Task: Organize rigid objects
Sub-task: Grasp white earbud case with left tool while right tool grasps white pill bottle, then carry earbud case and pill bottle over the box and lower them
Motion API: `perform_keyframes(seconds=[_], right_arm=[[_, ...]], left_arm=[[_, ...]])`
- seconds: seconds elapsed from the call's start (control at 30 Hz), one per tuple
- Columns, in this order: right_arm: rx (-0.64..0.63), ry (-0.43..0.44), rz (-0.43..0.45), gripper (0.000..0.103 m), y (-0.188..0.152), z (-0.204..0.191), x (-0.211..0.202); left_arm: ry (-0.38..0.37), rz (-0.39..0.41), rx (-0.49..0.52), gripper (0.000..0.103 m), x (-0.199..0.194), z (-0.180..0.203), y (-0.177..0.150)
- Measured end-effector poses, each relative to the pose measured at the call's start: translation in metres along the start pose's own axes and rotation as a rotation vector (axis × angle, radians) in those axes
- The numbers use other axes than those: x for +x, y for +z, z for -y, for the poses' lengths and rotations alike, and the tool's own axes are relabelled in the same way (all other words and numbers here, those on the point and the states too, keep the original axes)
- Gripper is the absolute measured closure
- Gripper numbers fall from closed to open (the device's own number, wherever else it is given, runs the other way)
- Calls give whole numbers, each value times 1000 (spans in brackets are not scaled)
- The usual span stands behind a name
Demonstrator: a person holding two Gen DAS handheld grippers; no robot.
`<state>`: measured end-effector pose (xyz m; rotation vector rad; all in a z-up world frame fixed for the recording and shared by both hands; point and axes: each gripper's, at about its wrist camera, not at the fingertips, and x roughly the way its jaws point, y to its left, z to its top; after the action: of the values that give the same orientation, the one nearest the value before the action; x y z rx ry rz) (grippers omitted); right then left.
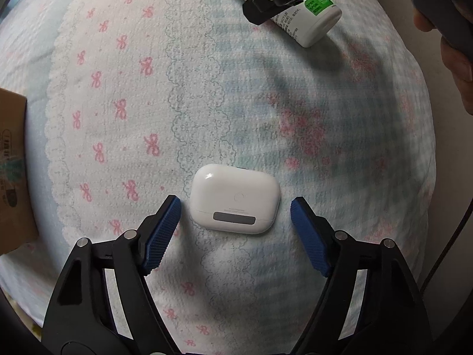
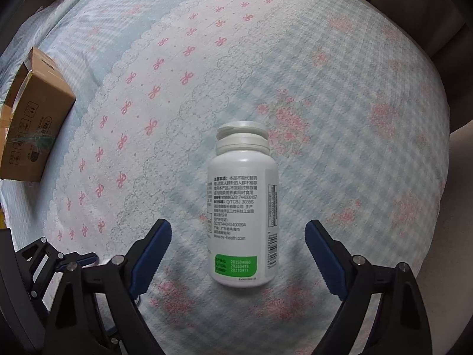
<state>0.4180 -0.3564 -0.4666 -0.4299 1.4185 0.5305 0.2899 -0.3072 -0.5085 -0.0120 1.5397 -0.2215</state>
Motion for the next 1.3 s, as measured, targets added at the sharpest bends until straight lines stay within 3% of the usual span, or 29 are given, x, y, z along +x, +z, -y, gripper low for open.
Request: perform_keyframes(seconds=[0.07, 0.17, 0.3, 0.6, 0.9, 1.3], right_arm=[[-4, -2, -11, 25, 4, -3, 5], [2, -1, -25, 40, 10, -6, 11], [14, -60, -45, 57, 18, -8, 18], [39, -71, -53, 57, 22, -7, 23], [152, -28, -16, 57, -1, -2, -5], [242, -19, 108, 57, -11, -15, -114]], left_arm=[[7, -2, 3, 29, 5, 5, -2], [22, -9, -3, 40, 13, 8, -2], [11, -8, -11, 45, 14, 1, -2], [-3, 0, -10, 46, 10, -4, -1], [-25, 70, 14, 46, -34, -11, 3], [-48, 245, 0, 46, -161, -34, -7]])
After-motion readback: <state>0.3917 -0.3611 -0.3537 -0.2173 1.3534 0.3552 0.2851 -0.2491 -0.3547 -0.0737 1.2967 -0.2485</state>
